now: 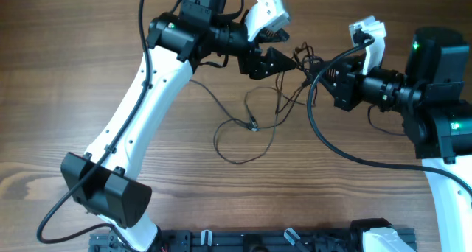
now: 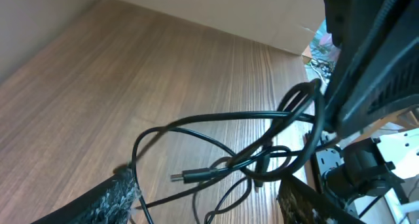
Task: Untangle cables
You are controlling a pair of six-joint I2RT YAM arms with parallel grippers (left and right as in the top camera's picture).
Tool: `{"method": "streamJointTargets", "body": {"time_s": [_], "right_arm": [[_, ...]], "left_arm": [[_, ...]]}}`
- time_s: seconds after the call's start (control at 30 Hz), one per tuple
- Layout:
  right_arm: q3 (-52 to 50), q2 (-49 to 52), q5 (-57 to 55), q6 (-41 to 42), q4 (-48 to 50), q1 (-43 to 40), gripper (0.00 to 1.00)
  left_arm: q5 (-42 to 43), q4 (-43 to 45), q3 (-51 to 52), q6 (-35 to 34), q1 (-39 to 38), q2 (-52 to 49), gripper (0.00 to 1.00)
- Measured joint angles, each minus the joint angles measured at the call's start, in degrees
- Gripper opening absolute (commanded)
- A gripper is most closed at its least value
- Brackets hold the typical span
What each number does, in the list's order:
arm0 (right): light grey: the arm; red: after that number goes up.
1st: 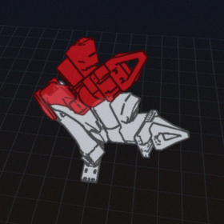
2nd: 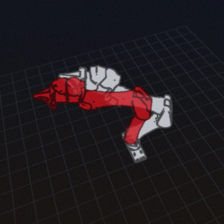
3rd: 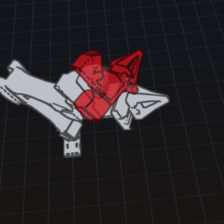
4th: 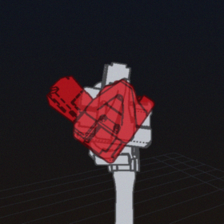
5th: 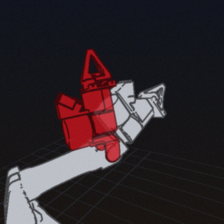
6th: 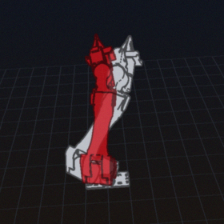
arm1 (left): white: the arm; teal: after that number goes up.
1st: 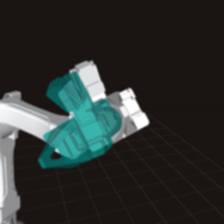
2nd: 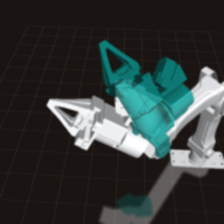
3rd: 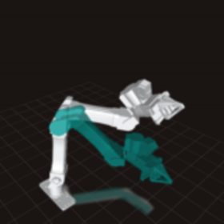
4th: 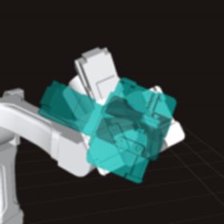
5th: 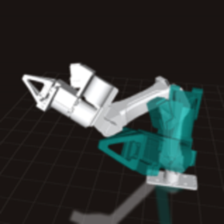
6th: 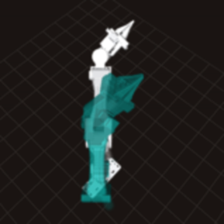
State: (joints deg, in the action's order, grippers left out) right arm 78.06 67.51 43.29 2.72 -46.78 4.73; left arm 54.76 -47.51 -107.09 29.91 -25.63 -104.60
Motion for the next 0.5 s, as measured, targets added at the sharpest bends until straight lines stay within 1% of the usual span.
{"method": "streamJointTargets", "body": {"time_s": [0.17, 0.37, 0.4, 0.47, 0.5], "right_arm": [[0.02, 0.02, -1.84, 0.0, 0.28, 0.02, 0.04], [0.0, 2.56, -2.62, 0.04, 2.29, 0.02, 0.04], [0.0, 2.56, -2.62, 0.04, 2.71, 0.02, 0.04], [0.0, 2.56, -2.62, 0.04, 2.69, 0.02, 0.04], [0.0, 2.56, -2.58, 0.04, 2.69, 0.02, 0.04]], "left_arm": [[0.02, -1.75, 0.0, -0.94, 0.37, 0.0, 0.77], [0.0, -3.56, 0.0, -1.11, 0.59, 0.0, 0.77], [0.0, -3.56, 0.0, -1.11, 0.48, 0.02, 0.72], [0.0, -3.21, 0.0, -1.42, -0.28, 0.02, 0.68], [0.0, -2.69, 0.0, -1.46, -0.79, 0.02, 0.61]]}}
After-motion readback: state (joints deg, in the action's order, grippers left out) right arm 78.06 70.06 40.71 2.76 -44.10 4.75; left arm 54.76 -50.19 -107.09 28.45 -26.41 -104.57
